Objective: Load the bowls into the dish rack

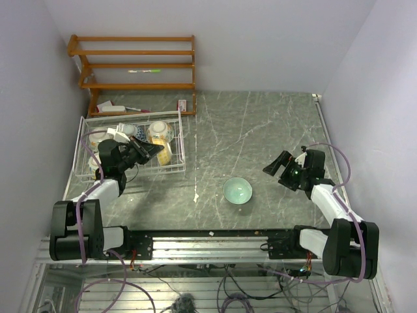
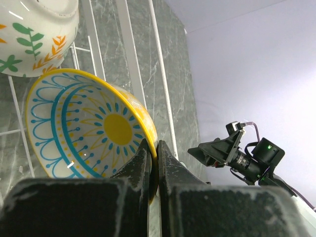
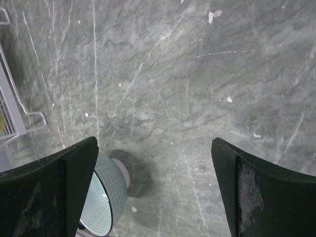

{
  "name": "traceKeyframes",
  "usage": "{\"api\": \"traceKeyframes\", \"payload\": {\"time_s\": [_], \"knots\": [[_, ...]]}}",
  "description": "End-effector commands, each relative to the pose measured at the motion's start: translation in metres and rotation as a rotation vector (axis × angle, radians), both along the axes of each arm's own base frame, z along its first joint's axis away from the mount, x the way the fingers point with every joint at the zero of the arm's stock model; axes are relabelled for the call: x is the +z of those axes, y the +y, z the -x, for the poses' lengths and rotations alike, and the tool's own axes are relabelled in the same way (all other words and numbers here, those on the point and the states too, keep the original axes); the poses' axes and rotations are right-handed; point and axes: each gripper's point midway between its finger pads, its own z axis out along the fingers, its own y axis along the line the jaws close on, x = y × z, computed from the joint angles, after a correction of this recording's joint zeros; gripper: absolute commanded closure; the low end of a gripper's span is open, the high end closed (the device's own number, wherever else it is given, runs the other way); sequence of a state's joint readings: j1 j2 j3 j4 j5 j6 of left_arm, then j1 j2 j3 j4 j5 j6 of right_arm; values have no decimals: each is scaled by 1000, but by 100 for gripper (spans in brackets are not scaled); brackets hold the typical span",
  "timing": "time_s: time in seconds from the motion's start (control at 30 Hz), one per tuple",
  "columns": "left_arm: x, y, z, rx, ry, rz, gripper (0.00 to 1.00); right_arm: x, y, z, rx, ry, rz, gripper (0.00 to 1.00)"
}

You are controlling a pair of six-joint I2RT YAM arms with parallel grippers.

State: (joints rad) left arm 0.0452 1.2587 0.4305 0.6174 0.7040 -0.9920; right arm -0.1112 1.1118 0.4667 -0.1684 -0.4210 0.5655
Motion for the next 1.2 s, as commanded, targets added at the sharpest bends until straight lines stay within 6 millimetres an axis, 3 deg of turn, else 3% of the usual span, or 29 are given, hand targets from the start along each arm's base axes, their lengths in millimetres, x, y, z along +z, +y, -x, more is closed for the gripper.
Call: {"api": "traceKeyframes", "payload": {"time_s": [0.0,0.23,0.43,0.8,1.17], "knots": [[7,1,-3,-7,-53,6,93,-1,0,-3,0,-18,-5,1],[-22,3,-1,8,10,24,93,-4,1,-3,6,-12,-10,1],[-51,16,2,55,73,13,92,-4,0,-5,12,-11,-2,1],[-96,44,8,124,178,4,75,-8,0,-7,19,0,-1,1],[-118,63,11,162,208,50,57,-13,0,-5,19,10,1,1]]}}
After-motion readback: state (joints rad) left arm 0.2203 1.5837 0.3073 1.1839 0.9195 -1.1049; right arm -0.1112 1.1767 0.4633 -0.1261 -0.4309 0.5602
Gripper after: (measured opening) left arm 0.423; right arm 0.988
